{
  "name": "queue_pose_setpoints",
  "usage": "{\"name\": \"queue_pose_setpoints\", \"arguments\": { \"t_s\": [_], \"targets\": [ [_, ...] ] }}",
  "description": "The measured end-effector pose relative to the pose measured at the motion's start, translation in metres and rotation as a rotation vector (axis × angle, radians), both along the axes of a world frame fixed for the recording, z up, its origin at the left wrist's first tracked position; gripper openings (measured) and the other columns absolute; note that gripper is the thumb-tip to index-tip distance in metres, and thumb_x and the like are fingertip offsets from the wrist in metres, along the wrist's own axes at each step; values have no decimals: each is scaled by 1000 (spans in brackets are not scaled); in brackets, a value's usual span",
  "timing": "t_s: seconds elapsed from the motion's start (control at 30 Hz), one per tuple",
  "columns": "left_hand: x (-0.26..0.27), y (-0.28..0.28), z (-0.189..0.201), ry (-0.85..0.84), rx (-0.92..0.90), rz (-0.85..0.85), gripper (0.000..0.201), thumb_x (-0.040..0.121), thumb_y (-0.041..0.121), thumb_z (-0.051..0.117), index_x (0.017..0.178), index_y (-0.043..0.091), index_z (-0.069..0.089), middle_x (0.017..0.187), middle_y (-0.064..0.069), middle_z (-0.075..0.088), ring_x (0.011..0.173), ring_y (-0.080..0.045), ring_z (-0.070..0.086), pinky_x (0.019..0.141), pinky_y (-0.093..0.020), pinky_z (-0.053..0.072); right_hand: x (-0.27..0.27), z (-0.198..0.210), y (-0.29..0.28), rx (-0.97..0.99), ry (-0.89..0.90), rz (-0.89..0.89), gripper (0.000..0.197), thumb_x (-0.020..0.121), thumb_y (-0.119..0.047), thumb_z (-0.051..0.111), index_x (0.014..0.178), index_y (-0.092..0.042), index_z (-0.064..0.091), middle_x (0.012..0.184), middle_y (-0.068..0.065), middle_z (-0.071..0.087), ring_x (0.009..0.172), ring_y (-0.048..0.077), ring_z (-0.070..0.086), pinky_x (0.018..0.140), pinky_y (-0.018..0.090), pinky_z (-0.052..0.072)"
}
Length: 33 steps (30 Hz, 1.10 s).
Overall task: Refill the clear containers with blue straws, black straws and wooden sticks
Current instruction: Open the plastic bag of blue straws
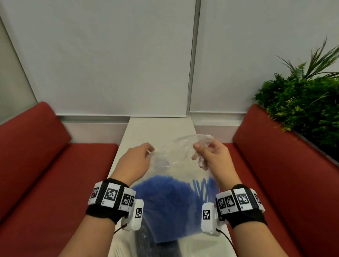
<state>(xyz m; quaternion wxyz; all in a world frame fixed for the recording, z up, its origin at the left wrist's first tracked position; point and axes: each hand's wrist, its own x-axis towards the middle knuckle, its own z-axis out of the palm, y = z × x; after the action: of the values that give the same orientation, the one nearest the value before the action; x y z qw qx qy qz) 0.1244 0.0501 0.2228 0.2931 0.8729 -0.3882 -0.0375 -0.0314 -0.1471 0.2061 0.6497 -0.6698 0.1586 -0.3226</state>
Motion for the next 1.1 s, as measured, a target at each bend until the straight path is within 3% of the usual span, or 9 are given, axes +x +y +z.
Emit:
{"name": "queue_pose_setpoints", "arguments": {
  "t_s": [0.07, 0.13, 0.27, 0.4, 0.5, 0.63, 0.73, 0.87, 1.1],
  "targets": [
    [-12, -12, 15, -99, -151, -210, 39, 96, 15, 49, 133, 27, 55, 139, 8, 51, 128, -9, 47, 110, -29, 36, 6, 4, 4, -58, 15, 20, 10, 94, -18, 71, 96, -9, 67, 73, 10, 72, 47, 14, 46, 44, 25, 36],
    [-30, -28, 32, -111, -284, -358, 40, 99, 27, 51, 139, 28, 51, 144, 13, 46, 133, 0, 39, 113, -19, 28, 11, 9, 8, -185, 36, 88, 12, 98, -17, 66, 96, -6, 65, 74, 1, 70, 53, 11, 49, 50, 23, 38],
    [-41, -51, 55, -163, -337, -350, 28, 97, 35, 56, 120, 26, 67, 115, 11, 67, 107, -5, 60, 96, -31, 47, 15, 22, 11, -407, 155, 196, 14, 104, -14, 51, 98, -22, 62, 78, -15, 69, 63, 0, 59, 58, 16, 44],
    [-38, -57, 64, -355, -294, -274, 15, 96, 28, 55, 97, 22, 68, 94, 8, 66, 88, -14, 61, 82, -41, 49, 8, 38, 9, -233, 161, 317, 22, 109, -24, 46, 108, -14, 65, 89, 2, 74, 76, 18, 69, 64, 25, 52],
    [-37, -62, 64, -247, -375, -274, 16, 99, 25, 53, 96, 17, 66, 92, 6, 65, 86, -12, 58, 82, -36, 48, 6, 45, 4, -253, 110, 199, 32, 111, -20, 40, 100, -8, 68, 77, 6, 73, 69, 19, 70, 62, 26, 52],
    [-43, -65, 59, -168, -432, -356, 22, 97, 38, 54, 98, 22, 69, 90, 12, 67, 85, -4, 58, 77, -22, 46, 10, 46, 3, -261, 27, 50, 28, 107, -14, 50, 91, -1, 69, 67, 5, 69, 62, 19, 66, 60, 30, 53],
    [-44, -66, 59, -250, -346, -309, 28, 100, 43, 47, 97, 20, 62, 87, 10, 62, 79, -9, 56, 76, -32, 47, 10, 43, 7, -242, -66, -48, 21, 103, -15, 58, 91, -4, 71, 66, 3, 65, 63, 16, 62, 61, 28, 54],
    [-43, -61, 59, -438, -110, -258, 29, 103, 49, 28, 96, 32, 49, 86, 14, 58, 76, -9, 55, 83, -41, 43, 9, 36, 11, -344, -96, -112, 21, 104, -23, 58, 86, -16, 67, 66, -5, 59, 65, 10, 54, 63, 25, 47],
    [-10, -14, 49, -294, 143, -220, 20, 101, 52, 30, 100, 40, 46, 88, 19, 61, 86, -7, 59, 87, -39, 39, 1, 41, -19, -199, -241, -435, 28, 104, -16, 54, 78, -22, 58, 65, -8, 56, 64, 9, 50, 64, 23, 44]
  ]
}}
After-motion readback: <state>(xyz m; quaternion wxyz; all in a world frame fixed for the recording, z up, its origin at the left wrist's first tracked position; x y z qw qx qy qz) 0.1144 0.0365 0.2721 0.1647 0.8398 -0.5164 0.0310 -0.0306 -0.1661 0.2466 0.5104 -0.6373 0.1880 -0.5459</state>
